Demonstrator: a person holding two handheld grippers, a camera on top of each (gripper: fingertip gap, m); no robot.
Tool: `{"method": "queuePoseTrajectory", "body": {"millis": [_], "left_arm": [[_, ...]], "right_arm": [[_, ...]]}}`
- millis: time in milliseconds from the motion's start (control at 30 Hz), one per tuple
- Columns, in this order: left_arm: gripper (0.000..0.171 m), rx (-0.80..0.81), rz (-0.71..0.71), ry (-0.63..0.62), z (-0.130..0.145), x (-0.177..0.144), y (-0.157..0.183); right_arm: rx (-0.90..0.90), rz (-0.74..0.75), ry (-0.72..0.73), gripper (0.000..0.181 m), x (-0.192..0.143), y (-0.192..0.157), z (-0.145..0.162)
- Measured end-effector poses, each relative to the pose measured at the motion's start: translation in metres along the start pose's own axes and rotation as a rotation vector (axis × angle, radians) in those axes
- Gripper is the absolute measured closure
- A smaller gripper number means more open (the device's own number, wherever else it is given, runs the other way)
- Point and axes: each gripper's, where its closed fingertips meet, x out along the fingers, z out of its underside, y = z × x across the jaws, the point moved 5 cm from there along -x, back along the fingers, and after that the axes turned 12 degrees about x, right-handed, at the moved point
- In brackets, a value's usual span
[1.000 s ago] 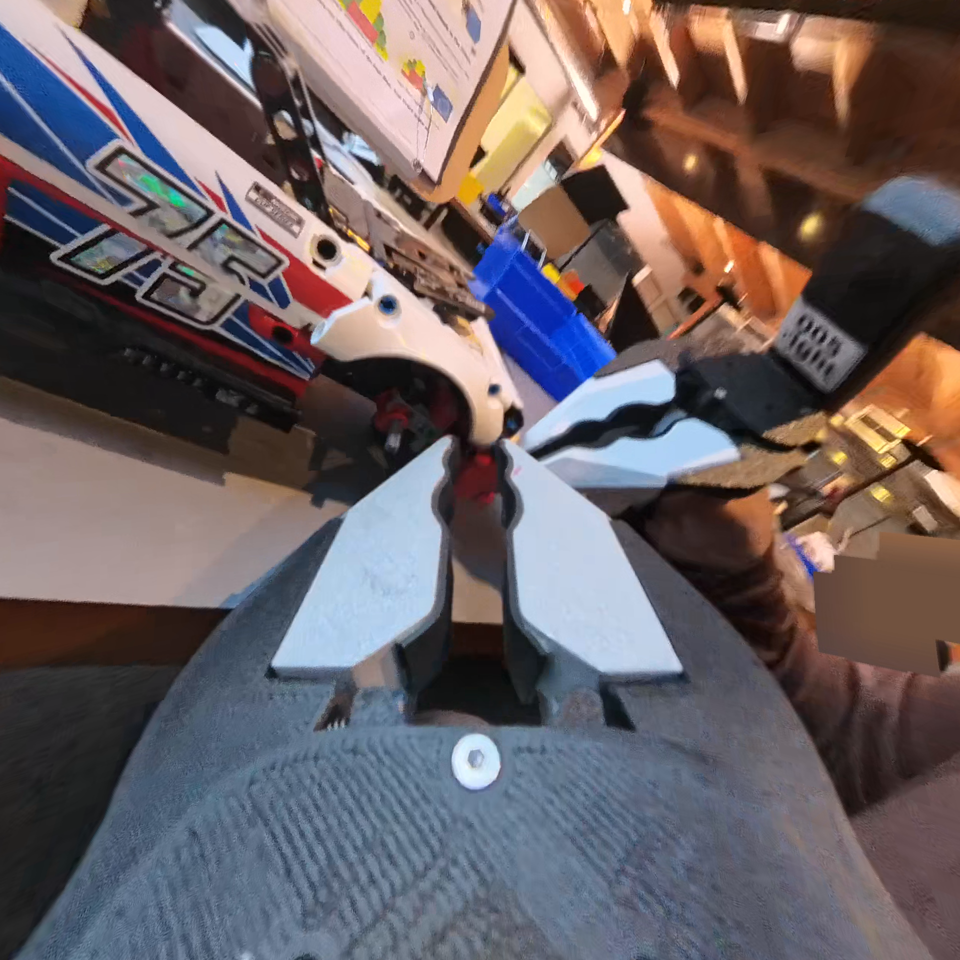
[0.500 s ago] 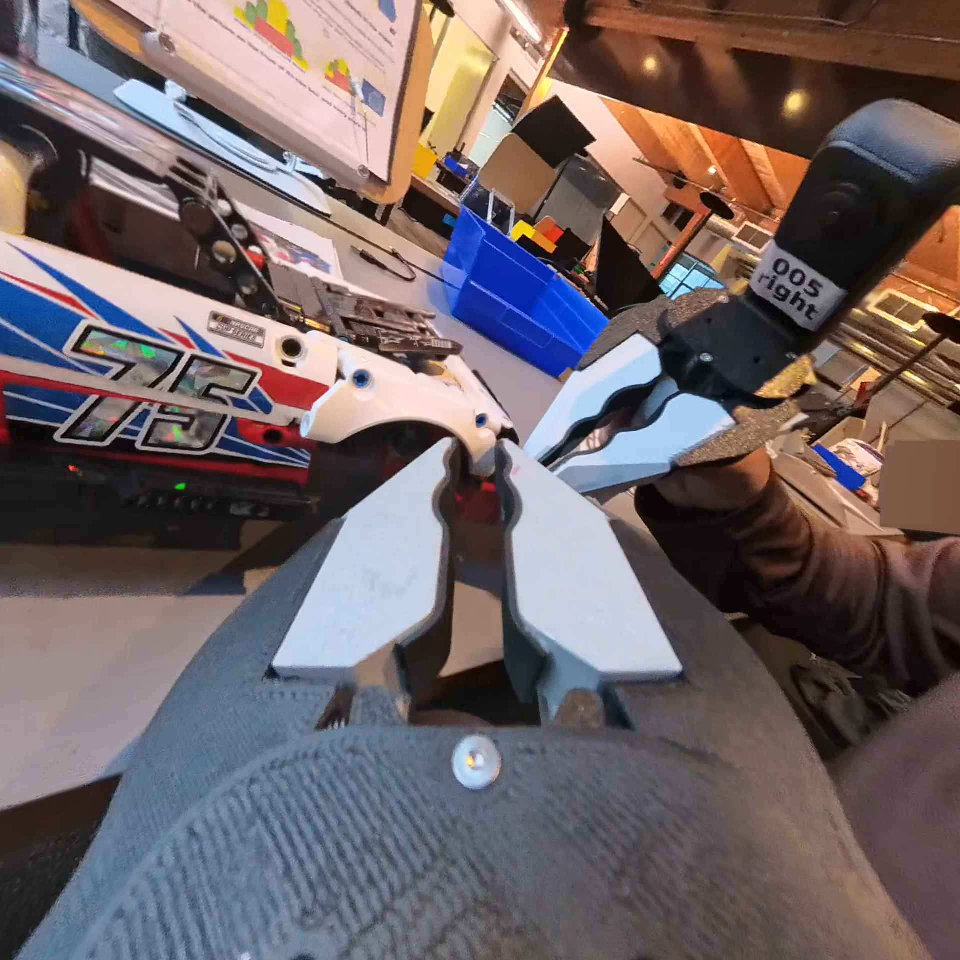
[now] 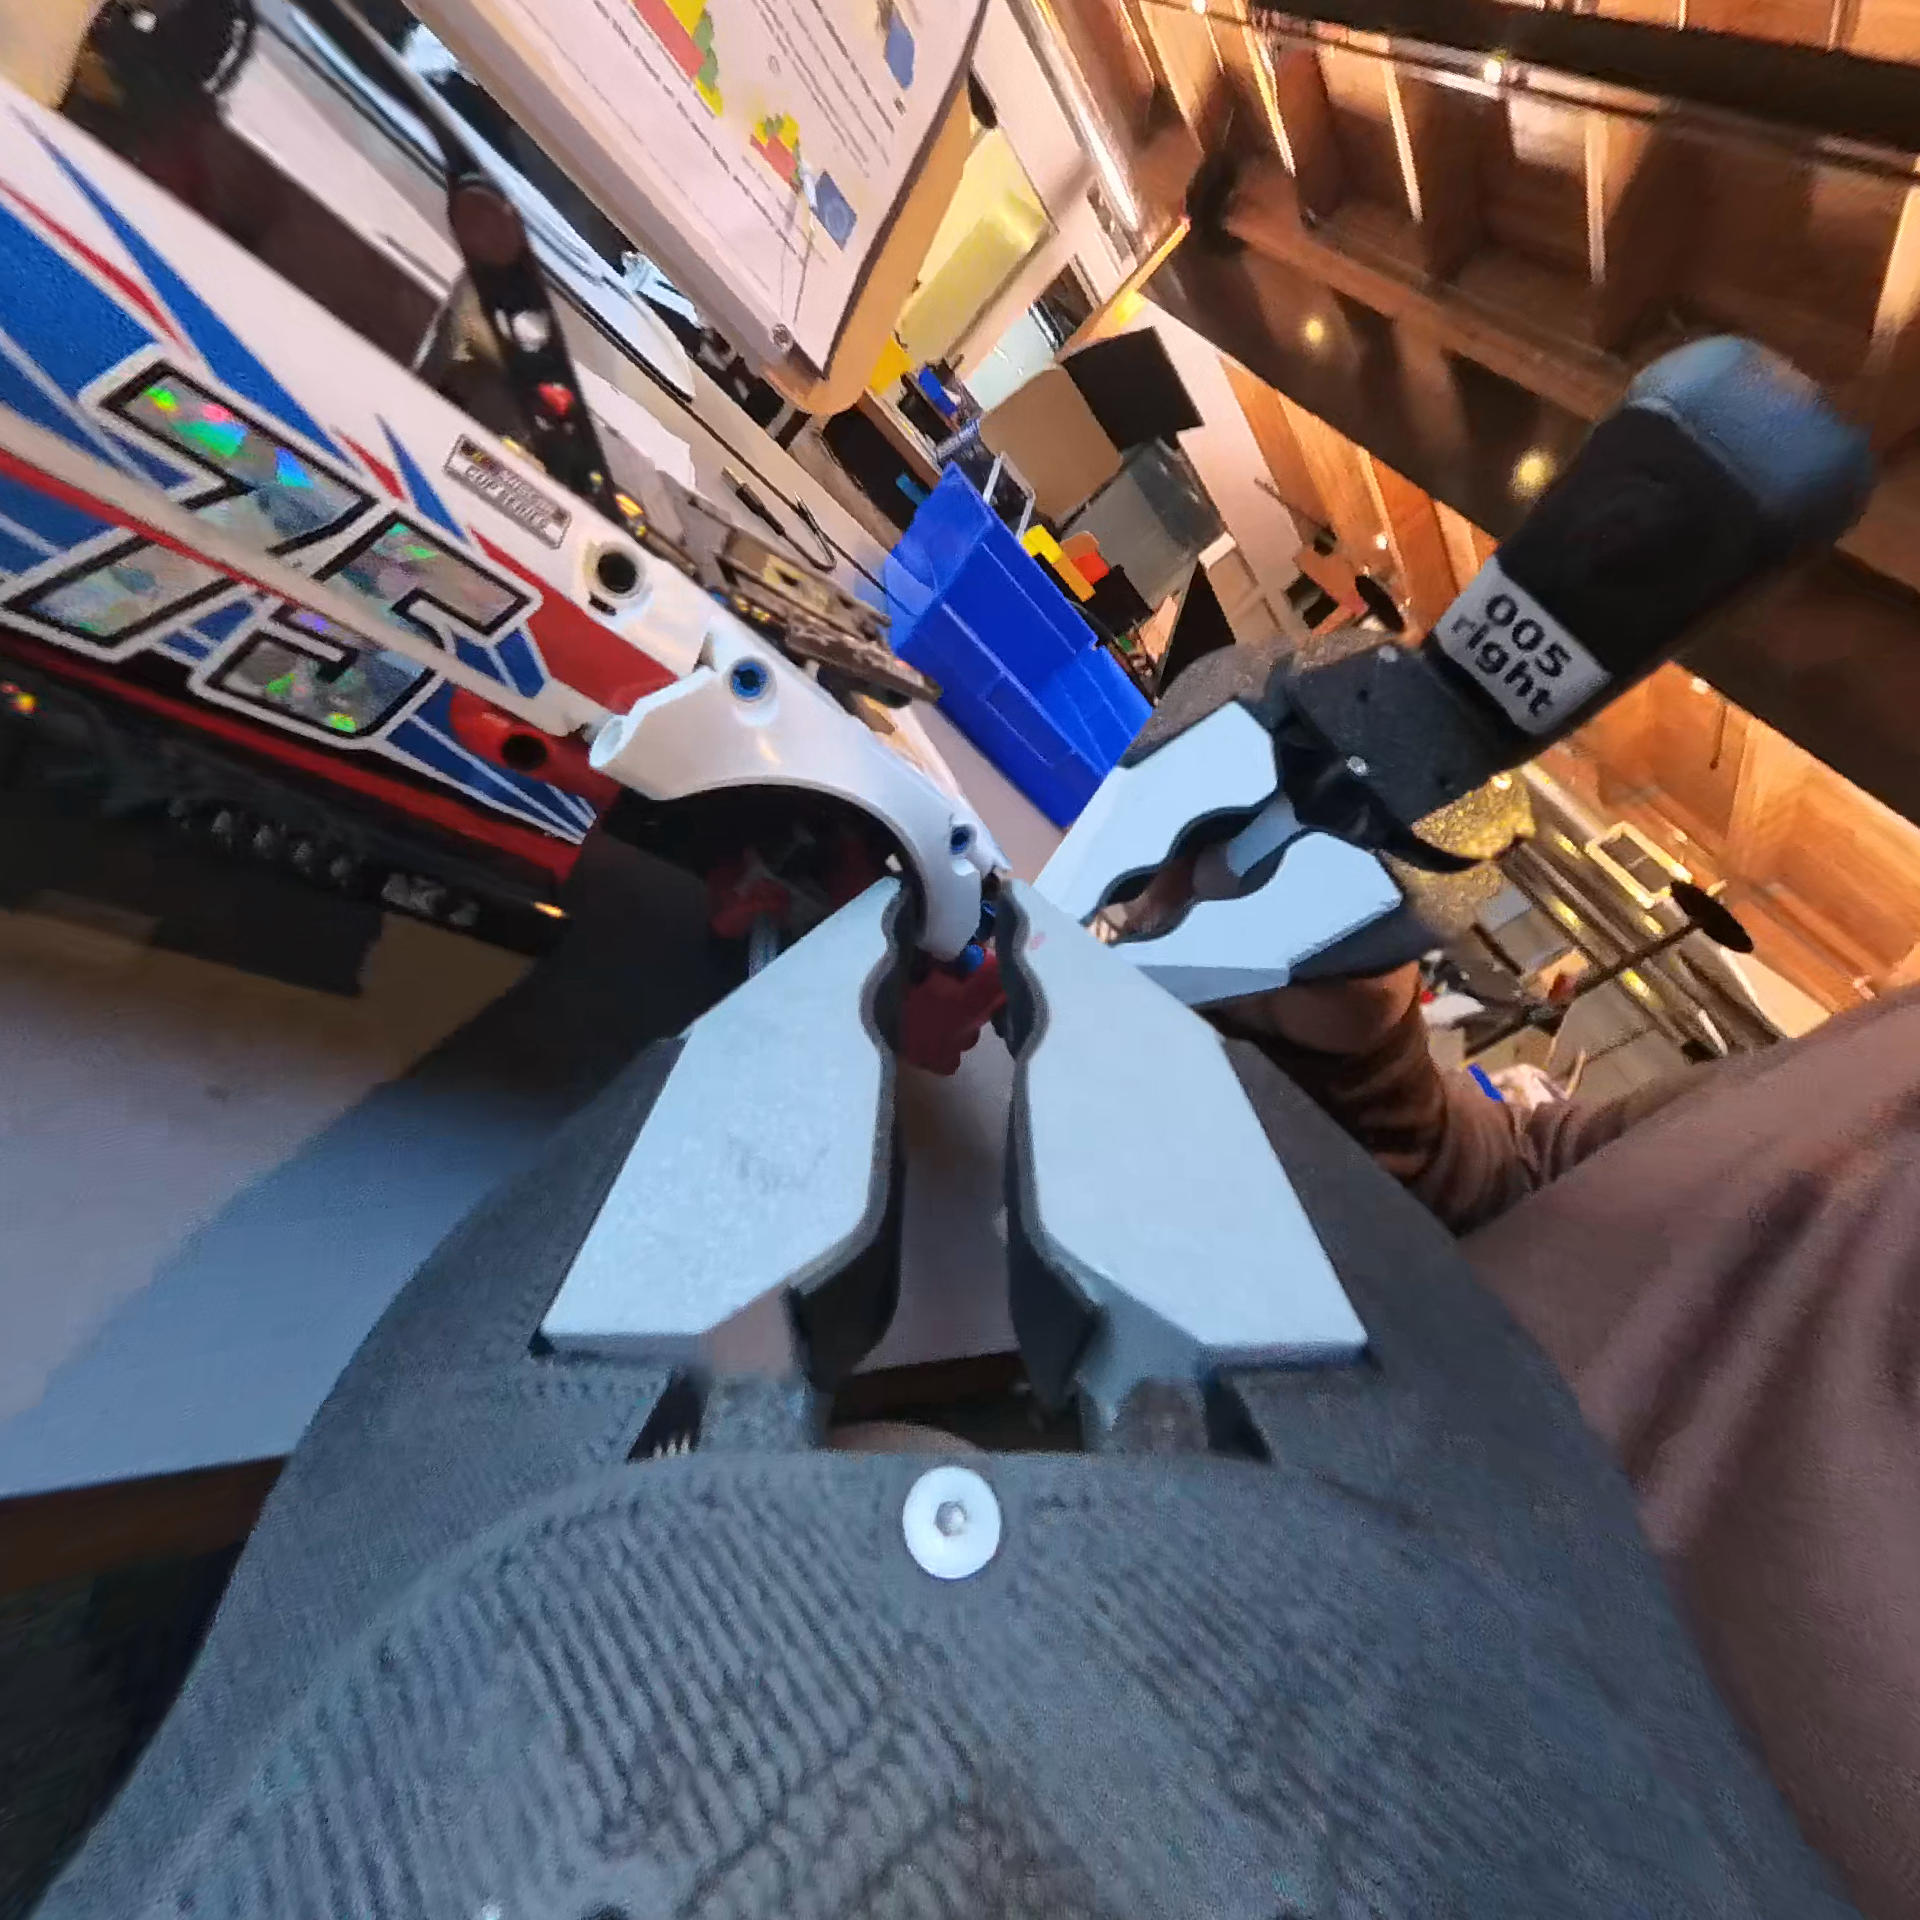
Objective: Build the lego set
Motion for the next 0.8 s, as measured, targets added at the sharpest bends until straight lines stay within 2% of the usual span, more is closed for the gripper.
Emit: {"method": "queuePoseTrajectory", "body": {"millis": [100,367,633,733,800], "left_arm": [[0.160,-0.030,-0.011,0.019,-0.001,0.001,-0.002],[0.162,0.095,-0.079,-0.008,0.001,0.004,0.003],[0.161,0.166,-0.095,0.062,0.006,0.000,0.001],[0.159,0.225,-0.065,0.048,0.009,-0.004,-0.001],[0.159,0.369,-0.095,-0.010,0.012,-0.009,0.000]], "right_arm": [[-0.043,0.045,-0.005,0.179,0.001,-0.002,0.000],[-0.003,0.070,-0.016,0.181,0.001,-0.004,0.002],[-0.027,-0.049,-0.076,0.181,0.005,0.000,-0.003],[-0.118,-0.033,-0.060,0.180,0.007,-0.003,0.001],[-0.141,-0.024,-0.053,0.180,0.006,-0.003,0.002]]}}
